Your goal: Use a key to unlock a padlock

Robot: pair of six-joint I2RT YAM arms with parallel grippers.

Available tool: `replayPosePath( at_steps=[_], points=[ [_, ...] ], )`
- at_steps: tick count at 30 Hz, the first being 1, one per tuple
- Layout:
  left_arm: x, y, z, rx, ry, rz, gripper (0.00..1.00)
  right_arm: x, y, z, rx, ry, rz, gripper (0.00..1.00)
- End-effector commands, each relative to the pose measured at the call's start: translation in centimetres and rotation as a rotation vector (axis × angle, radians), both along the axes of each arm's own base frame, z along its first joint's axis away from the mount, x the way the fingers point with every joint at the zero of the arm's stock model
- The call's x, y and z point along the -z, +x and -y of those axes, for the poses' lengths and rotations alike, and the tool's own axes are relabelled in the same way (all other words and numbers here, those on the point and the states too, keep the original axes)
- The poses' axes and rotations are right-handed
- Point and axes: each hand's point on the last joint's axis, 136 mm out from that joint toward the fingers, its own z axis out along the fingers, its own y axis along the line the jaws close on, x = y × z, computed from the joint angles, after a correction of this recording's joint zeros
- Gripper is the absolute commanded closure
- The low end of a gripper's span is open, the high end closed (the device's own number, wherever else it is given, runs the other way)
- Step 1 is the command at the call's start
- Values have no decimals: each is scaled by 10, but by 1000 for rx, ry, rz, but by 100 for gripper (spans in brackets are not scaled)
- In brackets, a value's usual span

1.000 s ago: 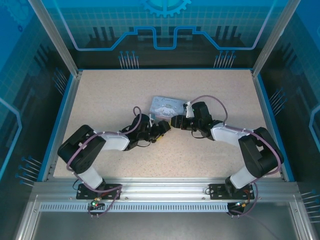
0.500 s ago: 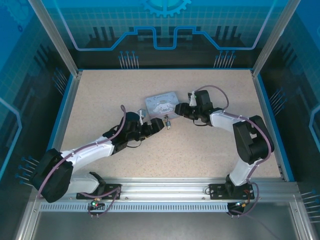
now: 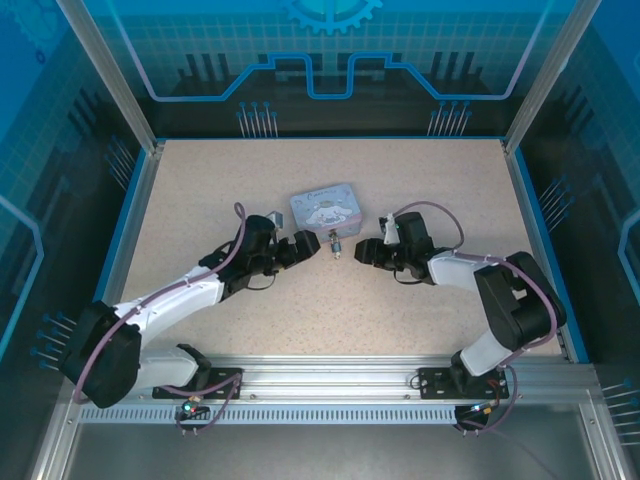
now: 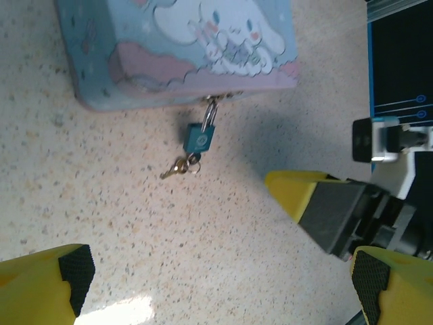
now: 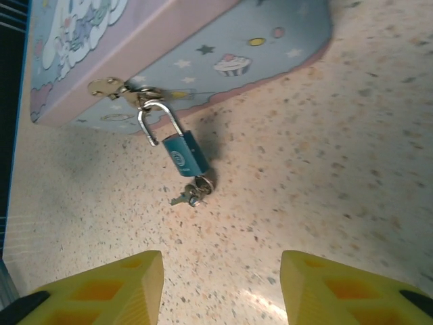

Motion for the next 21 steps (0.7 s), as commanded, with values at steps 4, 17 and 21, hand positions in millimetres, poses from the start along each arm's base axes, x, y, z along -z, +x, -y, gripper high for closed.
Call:
replayPosePath(
  at_steps=[4,17,21],
  points=[
    [-4,27,-16,-16,41,8,1,2,9,-33,-93,-10,73,57],
    [-1,60,-17,-14,31,-9,1,22,33,-44,-87,-17,111,58],
    [1,64,-15,-13,29,-14,1,22,40,-51,-99,8,112,59]
  ],
)
